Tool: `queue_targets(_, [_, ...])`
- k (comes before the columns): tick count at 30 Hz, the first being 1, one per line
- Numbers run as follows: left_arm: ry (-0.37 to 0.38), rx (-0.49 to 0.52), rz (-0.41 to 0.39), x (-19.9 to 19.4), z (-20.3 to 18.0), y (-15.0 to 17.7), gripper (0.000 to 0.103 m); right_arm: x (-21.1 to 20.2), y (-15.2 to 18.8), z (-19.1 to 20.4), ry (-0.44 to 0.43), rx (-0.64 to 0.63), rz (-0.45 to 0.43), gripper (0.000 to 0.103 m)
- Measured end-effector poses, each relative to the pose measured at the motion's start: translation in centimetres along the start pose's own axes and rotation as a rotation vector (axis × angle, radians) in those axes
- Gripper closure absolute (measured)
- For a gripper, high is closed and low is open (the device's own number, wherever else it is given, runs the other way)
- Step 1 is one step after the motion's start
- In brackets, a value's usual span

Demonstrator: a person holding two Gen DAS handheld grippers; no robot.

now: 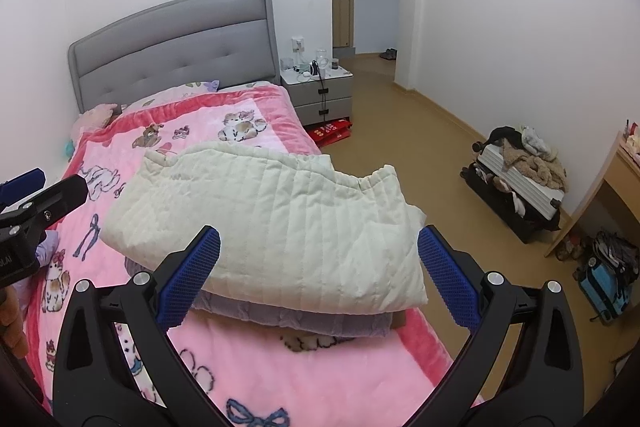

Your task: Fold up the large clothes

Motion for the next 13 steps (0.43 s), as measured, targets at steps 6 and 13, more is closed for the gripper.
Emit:
queue_targets(6, [-0.003,0.010,0.000,0.04,-0.17,0.05,0.005,0.07,0.00,0.16,-0.010,-0.002,0.000,0.008])
queue_targets(13, [0.027,-0.007,0.007,0.13,-0.14,0.10,0.005,0.30,-0.13,-0.05,-0.022,0.016,0.011,0.008])
Point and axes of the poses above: each gripper's, at about its wrist camera, not at the fingertips, and x roughly the way its jaws point, z to its left, y to its underside, the point moved 5 cm from there along x, roughly the way its jaws point, and after that the axes turned 10 degrees about x, right-handed, at the moved point
